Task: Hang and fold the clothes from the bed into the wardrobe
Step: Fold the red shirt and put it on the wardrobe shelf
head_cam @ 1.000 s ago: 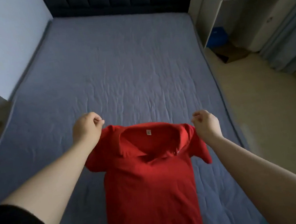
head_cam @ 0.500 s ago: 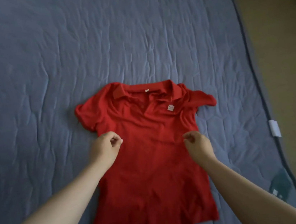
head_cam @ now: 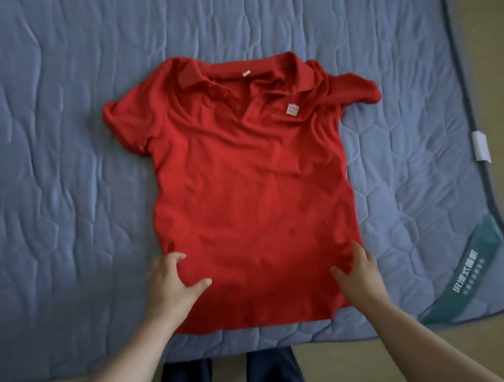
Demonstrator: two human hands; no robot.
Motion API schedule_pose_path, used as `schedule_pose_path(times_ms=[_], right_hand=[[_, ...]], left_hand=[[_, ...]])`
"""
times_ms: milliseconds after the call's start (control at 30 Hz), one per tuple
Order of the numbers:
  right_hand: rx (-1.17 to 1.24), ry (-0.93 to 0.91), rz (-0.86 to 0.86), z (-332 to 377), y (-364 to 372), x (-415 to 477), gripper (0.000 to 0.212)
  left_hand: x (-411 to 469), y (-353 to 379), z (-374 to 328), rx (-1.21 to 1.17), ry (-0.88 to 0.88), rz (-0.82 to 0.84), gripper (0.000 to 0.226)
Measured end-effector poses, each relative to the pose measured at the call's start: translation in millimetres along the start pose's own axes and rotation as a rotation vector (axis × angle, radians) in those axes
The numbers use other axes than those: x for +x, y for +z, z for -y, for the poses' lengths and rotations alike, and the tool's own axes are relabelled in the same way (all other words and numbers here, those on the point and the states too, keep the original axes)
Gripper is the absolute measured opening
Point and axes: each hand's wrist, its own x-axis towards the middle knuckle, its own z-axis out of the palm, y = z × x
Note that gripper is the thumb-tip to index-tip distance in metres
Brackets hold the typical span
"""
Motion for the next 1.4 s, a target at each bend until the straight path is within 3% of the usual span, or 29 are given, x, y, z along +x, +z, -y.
schedule_pose_path(times_ms=[100, 200, 300, 400, 467, 533, 700, 867, 1067, 1233, 1333, 1400], right_hand=[[0.035, 0.052, -0.005, -10.5, 9.7, 3.4, 0.077], [0.003, 0.079, -0.096, -17.5, 16.5, 8.2, 0.069], [0.033, 0.118, -0.088, -24.0, 18.5, 13.1, 0.068], [0.089, 0.127, -0.067, -26.4, 18.0, 17.4, 0.046], [0.128, 0.090, -0.093, -26.2, 17.7, 16.0, 0.029], [0.180, 0.056, -0.116, -27.8, 18.0, 10.4, 0.024], [0.209, 0.037, -0.192, -43.0, 11.1, -8.3, 0.029], [0.088, 0.053, -0.224, -55.6, 11.5, -28.9, 0.035], [-0.036, 0.064, -0.252, -57.1, 26.0, -36.3, 0.038], [-0.224, 0.123, -0.194, -47.1, 32.3, -35.4, 0.063], [-0.267, 0.136, -0.198, -37.2, 32.4, -38.0, 0.086], [-0.217, 0.078, -0.204, -26.9, 29.1, -36.8, 0.083]], left_hand=[[-1.3, 6.4, 12.0, 0.009, -0.100, -0.016, 0.088], [-3.3, 14.8, 23.4, -0.088, -0.262, 0.003, 0.092], [-5.5, 17.3, 35.5, 0.013, -0.342, 0.074, 0.071], [-5.7, 16.8, 39.5, 0.147, -0.337, 0.112, 0.058], [-6.8, 17.0, 37.5, 0.130, -0.285, 0.098, 0.047], [-11.8, 17.0, 37.0, 0.018, -0.264, 0.084, 0.032], [-35.2, 14.0, 44.4, -0.132, -0.347, 0.100, 0.050], [-46.3, -0.5, 51.1, -0.162, -0.310, 0.133, 0.046], [-38.3, -9.3, 68.7, -0.045, -0.307, 0.095, 0.047], [-25.3, -4.8, 60.6, 0.119, -0.264, 0.119, 0.057], [-19.8, -6.2, 47.3, 0.184, -0.236, 0.005, 0.069], [-14.0, -10.7, 33.8, 0.169, -0.199, -0.089, 0.068]])
